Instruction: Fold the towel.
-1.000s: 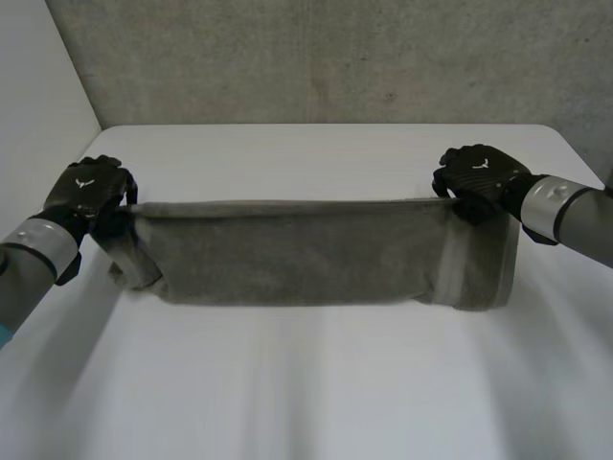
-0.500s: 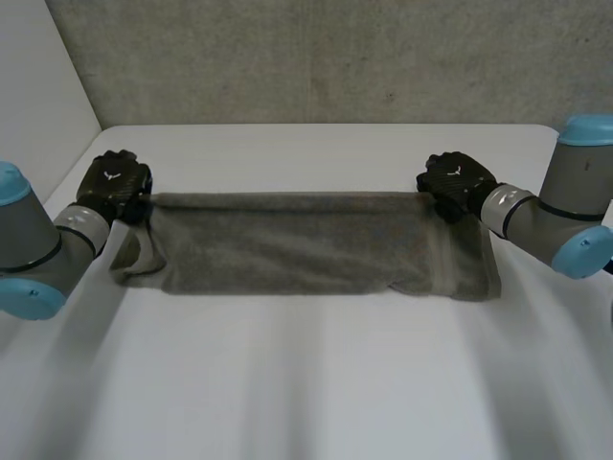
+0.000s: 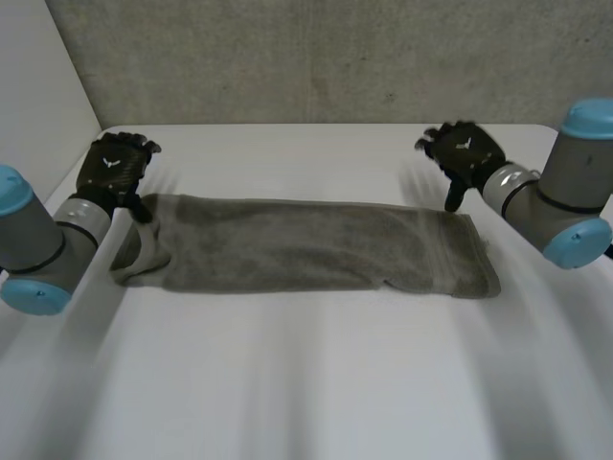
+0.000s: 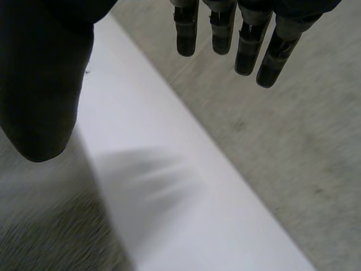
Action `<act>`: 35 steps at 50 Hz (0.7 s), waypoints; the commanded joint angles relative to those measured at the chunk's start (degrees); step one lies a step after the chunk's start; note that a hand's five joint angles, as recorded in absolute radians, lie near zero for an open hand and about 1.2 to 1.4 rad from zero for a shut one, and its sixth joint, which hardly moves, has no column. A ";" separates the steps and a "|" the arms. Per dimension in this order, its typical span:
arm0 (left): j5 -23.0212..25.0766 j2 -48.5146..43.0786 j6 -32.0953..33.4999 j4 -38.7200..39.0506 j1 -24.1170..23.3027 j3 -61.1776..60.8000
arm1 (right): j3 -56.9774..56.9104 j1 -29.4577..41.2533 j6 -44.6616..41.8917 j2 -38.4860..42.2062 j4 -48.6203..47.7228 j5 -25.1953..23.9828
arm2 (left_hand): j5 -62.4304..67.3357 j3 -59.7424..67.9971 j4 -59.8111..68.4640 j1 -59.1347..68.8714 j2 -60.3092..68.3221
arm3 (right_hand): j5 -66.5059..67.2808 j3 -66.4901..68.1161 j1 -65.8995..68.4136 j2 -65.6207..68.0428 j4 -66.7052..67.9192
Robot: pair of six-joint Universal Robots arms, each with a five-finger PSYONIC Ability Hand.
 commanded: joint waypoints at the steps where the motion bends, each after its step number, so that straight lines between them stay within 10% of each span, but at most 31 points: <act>1: 1.31 4.39 -0.10 0.58 0.48 -2.40 | 7.43 0.17 5.43 -9.38 -5.60 0.56 | -2.72 -2.96 -3.36 -4.60 -4.17 | -3.67 -2.48 -4.46 -5.00 -4.37; 22: 7.20 28.90 -5.81 -1.96 2.85 -15.92 | 46.87 -1.32 5.60 -36.70 -7.27 -2.16 | -2.05 -2.96 -3.36 -3.93 -3.50 | -3.67 -2.48 -4.46 -5.00 -4.37; 35: 6.41 29.61 -4.41 -10.40 4.17 -26.13 | 56.38 -8.36 4.73 -33.04 -11.92 -7.26 | -1.20 -2.96 -3.36 -3.08 -2.65 | 4.48 -2.48 3.70 3.15 -4.37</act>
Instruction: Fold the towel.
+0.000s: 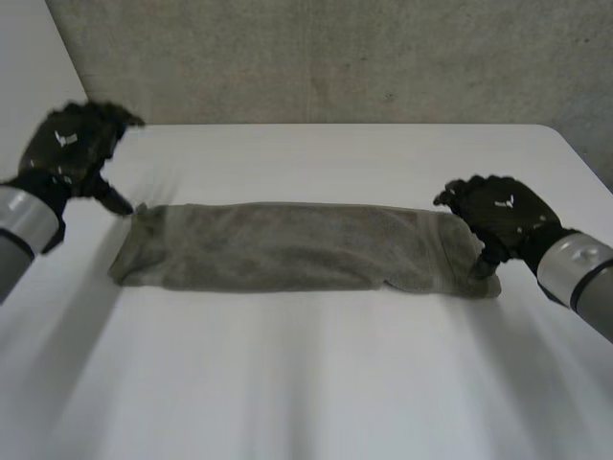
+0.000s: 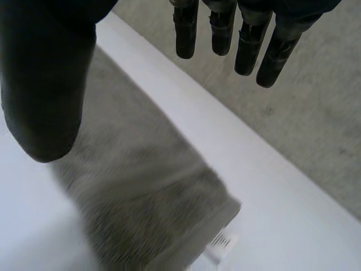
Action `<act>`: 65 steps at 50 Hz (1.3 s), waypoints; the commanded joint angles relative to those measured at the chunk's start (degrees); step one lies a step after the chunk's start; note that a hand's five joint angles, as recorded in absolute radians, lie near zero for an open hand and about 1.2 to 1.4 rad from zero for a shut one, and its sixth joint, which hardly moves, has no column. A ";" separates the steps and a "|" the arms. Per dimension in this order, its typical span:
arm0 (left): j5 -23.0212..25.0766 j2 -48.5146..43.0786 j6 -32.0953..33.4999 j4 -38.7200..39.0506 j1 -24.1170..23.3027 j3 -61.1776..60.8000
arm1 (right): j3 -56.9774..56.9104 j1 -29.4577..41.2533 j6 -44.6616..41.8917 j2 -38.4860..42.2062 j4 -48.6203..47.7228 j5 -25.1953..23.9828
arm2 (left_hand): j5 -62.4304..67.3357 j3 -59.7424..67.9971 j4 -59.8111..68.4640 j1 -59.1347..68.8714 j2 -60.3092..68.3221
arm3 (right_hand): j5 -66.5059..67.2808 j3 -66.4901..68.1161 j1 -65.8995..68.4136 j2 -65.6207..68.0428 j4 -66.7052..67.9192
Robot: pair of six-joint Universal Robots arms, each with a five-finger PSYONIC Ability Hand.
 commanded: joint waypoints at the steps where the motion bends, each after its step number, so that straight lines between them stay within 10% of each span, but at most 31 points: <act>1: -0.39 -0.61 1.27 -3.08 0.85 -3.97 | 2.19 -2.61 -0.36 4.44 -3.24 -2.24 | -1.19 -2.96 -3.36 -2.91 -2.43 | 1.19 -2.48 1.73 2.15 -4.37; 20: -13.66 -13.87 4.87 -2.91 -2.22 -0.03 | -0.62 -3.40 -3.35 15.87 -8.16 -1.63 | -1.02 -2.96 -3.36 -2.74 -2.26 | 24.57 -2.48 25.11 25.53 -4.37; 29: -17.97 -18.72 4.87 -2.55 -2.22 4.02 | -1.94 -3.92 -4.14 17.36 -7.64 0.13 | -1.02 -2.96 -3.36 -2.74 -2.26 | 62.95 -2.48 63.50 63.92 -4.37; 53: -25.09 -21.09 5.57 -2.11 0.50 4.20 | 0.35 -13.86 -8.54 12.17 -5.88 -2.86 | -1.53 -2.96 -3.36 -3.24 -2.77 | 63.03 -2.48 63.57 63.99 -4.37; 65: -24.56 -10.82 4.87 -2.11 -2.57 -0.19 | 1.14 -13.59 -11.17 13.14 -5.97 -3.39 | -2.03 -2.96 -3.36 -3.75 -3.27 | 36.51 -2.48 37.06 37.47 -4.37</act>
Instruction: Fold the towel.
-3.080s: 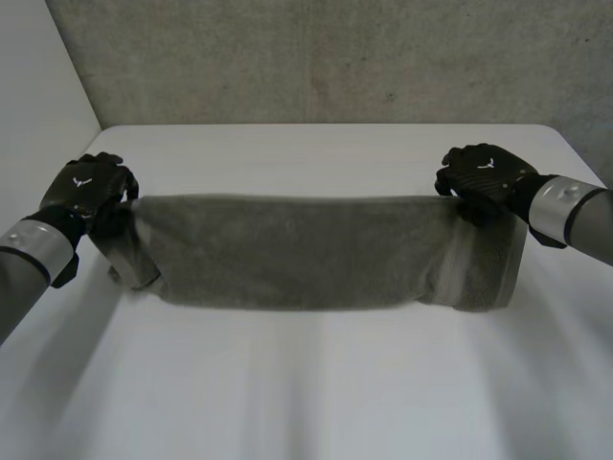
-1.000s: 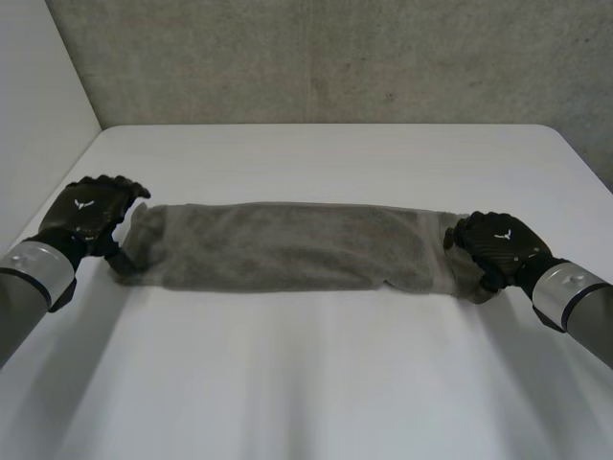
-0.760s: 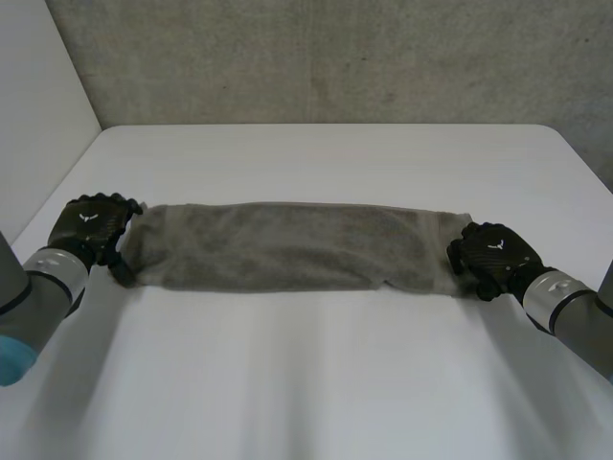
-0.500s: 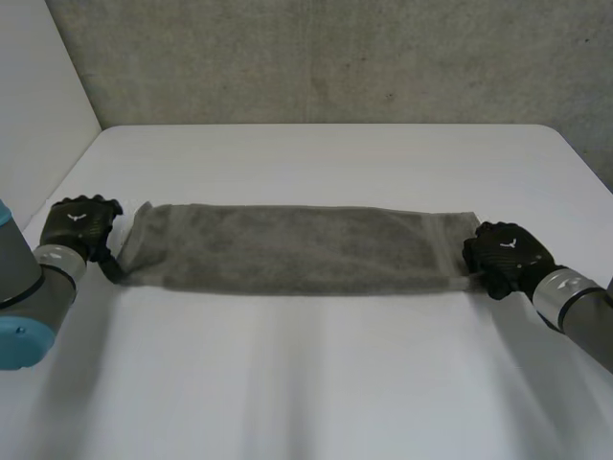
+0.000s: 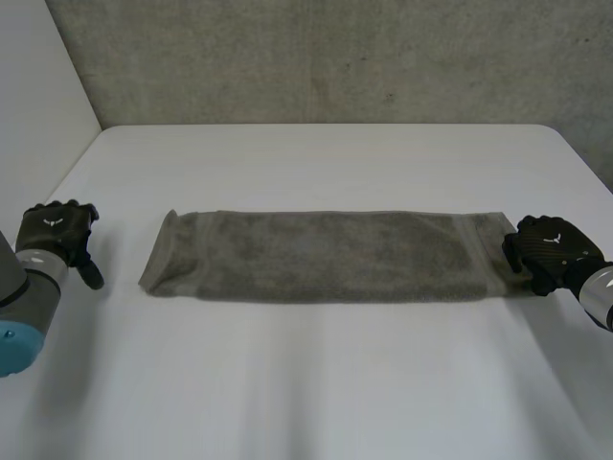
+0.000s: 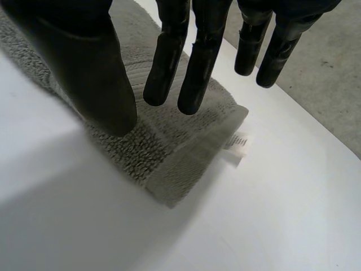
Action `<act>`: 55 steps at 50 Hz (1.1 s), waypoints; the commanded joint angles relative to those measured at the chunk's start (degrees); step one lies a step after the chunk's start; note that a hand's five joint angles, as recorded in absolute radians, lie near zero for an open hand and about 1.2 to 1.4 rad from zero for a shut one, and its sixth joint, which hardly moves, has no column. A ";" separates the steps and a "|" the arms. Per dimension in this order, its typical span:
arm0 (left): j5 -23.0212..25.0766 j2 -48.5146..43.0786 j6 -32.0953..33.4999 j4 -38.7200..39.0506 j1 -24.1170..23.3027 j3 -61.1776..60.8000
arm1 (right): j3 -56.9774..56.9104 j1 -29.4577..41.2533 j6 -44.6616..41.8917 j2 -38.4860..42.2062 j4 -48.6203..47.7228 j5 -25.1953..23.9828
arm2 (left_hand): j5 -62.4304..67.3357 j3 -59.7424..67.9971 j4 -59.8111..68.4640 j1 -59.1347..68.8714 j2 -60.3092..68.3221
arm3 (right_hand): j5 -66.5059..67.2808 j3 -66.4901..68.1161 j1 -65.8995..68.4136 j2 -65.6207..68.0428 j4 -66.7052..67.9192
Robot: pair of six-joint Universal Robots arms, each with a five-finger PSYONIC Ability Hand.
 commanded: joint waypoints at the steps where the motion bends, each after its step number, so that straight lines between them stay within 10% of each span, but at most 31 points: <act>1: 0.26 5.65 -0.47 0.05 -2.34 -2.32 | -0.01 0.16 -0.53 0.90 -0.09 0.08 | -2.03 -2.96 -3.36 -3.75 -3.27 | -1.09 -2.48 -1.06 -2.52 -4.37; 18: 0.26 9.78 -0.56 0.05 -6.73 -3.99 | -0.97 -0.37 -0.45 3.09 -0.80 0.00 | -2.03 -2.96 -3.36 -3.75 -3.27 | 25.40 -2.48 25.43 23.97 -4.37; 43: 0.35 9.78 -0.56 0.05 -6.21 -5.31 | -11.52 -14.35 -1.59 0.37 6.85 -1.50 | -2.37 -2.96 -3.36 -4.08 -3.61 | 25.43 -2.48 25.46 24.00 -4.37; 55: 0.35 9.96 -0.56 0.13 -6.91 -5.31 | -33.04 7.40 10.10 -5.08 16.34 5.00 | -2.54 -2.96 -3.36 -4.25 -3.78 | 25.43 -2.48 25.46 24.00 -4.37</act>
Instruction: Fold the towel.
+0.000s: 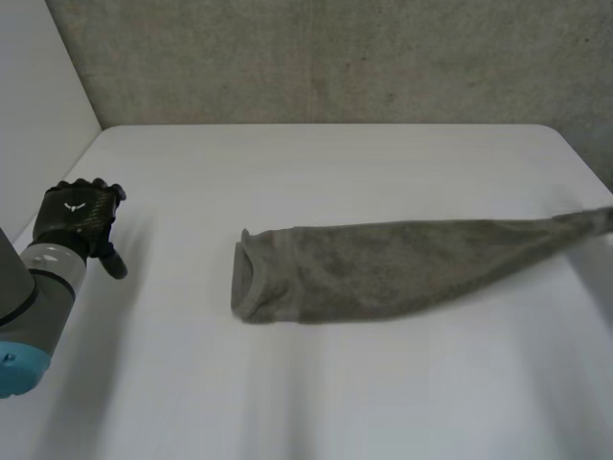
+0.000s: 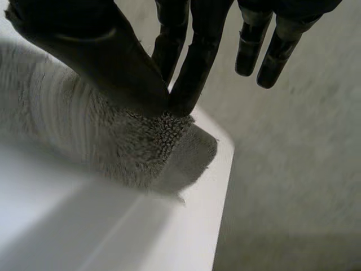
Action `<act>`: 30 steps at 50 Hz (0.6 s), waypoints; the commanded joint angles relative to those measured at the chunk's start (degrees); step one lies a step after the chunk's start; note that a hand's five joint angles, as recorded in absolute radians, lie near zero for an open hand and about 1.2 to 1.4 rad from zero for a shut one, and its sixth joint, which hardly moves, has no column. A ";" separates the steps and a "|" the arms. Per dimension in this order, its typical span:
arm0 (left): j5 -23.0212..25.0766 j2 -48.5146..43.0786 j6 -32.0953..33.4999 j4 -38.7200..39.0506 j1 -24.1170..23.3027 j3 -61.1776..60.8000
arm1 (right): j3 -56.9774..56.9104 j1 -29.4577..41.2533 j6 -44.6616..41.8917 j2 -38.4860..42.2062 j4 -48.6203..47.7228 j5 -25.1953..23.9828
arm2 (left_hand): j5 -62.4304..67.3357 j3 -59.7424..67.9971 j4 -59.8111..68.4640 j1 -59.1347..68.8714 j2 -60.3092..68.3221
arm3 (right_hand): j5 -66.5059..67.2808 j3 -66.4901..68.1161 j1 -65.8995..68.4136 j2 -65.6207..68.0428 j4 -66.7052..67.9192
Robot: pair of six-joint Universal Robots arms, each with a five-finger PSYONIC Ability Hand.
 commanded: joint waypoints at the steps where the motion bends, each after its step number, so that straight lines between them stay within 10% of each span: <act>1: -0.01 0.15 0.00 0.01 -0.30 -0.03 | -10.71 16.84 7.70 -1.92 2.50 4.54 | -2.54 -2.96 -3.36 -3.99 -3.66 | 3.45 -2.48 4.73 3.52 -4.37; 8: -0.10 0.15 0.00 0.01 -0.30 -0.12 | -16.77 41.76 6.12 6.15 2.42 12.70 | -2.54 -2.96 -3.36 -3.99 -3.66 | 3.45 -2.48 4.73 3.52 -4.37; 20: -0.10 -0.02 0.09 -0.08 -1.62 0.05 | -21.61 61.39 2.52 23.99 1.19 14.99 | -2.54 -2.96 -3.36 -3.99 -3.66 | 3.45 -2.48 4.73 3.52 -4.37; 24: -0.10 -0.11 0.09 -0.08 -2.41 0.67 | -21.17 63.34 1.99 26.82 1.09 15.08 | -2.54 -2.96 -3.36 -3.99 -3.66 | -51.70 -2.48 -50.42 -51.63 -4.37; 30: -0.18 -0.64 0.26 0.01 -4.51 2.86 | -19.06 62.64 2.78 24.01 1.09 14.91 | -2.54 -2.96 -3.36 -3.98 -3.66 | -66.55 -2.48 -65.27 -66.48 -4.37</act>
